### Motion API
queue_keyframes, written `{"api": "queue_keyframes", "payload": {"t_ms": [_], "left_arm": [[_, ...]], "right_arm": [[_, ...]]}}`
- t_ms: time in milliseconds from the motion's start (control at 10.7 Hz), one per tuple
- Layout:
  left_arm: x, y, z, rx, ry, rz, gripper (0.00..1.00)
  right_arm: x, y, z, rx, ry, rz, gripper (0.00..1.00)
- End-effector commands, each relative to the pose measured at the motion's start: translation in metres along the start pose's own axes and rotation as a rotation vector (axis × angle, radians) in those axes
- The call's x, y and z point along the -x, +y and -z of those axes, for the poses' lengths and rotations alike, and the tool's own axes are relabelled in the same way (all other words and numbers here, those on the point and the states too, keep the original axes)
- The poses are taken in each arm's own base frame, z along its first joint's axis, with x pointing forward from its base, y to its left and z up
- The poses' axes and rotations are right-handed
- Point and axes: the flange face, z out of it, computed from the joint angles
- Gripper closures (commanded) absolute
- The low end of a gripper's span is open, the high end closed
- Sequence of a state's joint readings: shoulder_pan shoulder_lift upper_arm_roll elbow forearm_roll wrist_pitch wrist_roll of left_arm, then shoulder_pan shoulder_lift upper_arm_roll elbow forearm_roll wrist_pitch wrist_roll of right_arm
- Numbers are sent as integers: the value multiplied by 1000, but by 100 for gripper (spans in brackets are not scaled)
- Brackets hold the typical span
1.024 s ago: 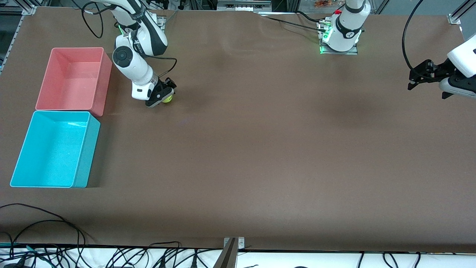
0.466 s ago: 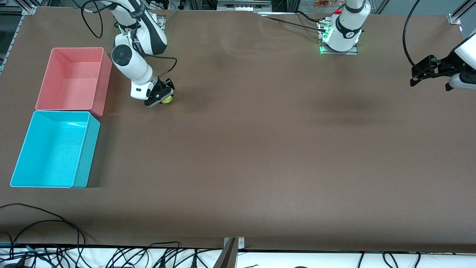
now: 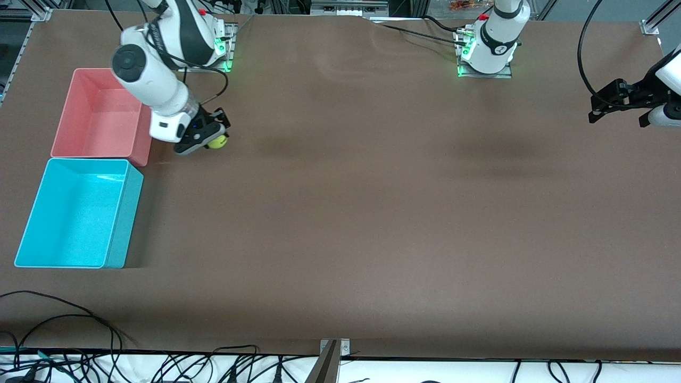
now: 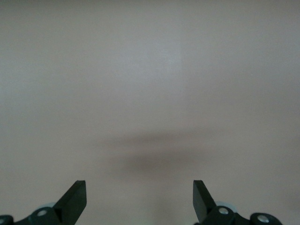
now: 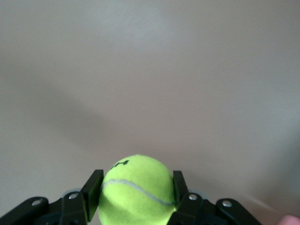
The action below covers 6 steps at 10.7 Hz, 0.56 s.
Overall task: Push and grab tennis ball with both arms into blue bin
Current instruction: 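Lift the ball with the right gripper and carry it over the blue bin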
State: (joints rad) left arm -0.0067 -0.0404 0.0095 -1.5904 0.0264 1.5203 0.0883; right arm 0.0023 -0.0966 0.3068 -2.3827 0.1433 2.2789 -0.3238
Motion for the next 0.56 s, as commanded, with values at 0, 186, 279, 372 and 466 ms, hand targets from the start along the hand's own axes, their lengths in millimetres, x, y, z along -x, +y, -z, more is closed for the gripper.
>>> {"api": "queue_keyframes", "payload": {"t_ms": [0,186,279,372,466], "left_arm": [[-3,1,1,-19,-13,0,0],[-3,1,1,-19,-13,-2,0],[-4,1,-1,-19,-16,-2,0],[-5,1,-2,-19,-16,-2,0],[-5,1,-2,-19,-16,-2,0]], "right_arm": [[-4,79,58,34,-28,6,70],[14,126,71,29,-19,49,70],[23,151,76,31,-8,98,70],[32,177,72,41,-16,145,70],[34,199,72,51,-26,178,70]]}}
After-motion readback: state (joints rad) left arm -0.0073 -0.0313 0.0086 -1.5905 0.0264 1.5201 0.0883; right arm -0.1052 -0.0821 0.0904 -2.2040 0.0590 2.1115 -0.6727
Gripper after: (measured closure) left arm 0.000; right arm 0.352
